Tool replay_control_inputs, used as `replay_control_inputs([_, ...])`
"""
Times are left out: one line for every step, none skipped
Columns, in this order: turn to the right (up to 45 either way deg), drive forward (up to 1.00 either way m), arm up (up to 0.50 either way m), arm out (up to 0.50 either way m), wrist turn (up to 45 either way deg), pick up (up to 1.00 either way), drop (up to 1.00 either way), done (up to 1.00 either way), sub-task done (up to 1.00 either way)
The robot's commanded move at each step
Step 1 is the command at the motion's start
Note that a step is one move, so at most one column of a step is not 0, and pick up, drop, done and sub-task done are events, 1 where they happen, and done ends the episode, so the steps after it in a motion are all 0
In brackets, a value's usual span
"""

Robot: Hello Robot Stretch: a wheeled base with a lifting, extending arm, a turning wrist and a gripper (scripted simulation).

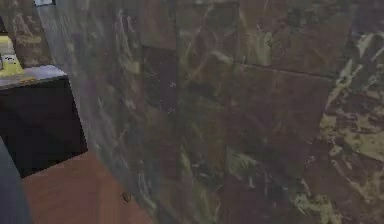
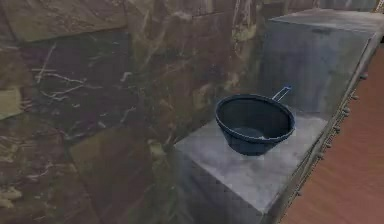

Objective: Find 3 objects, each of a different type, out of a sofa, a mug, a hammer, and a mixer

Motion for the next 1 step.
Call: replay_control_inputs([0.0, 0.45, 0.00, 0.00, 0.0, 0.00, 0.00, 0.00, 0.00])
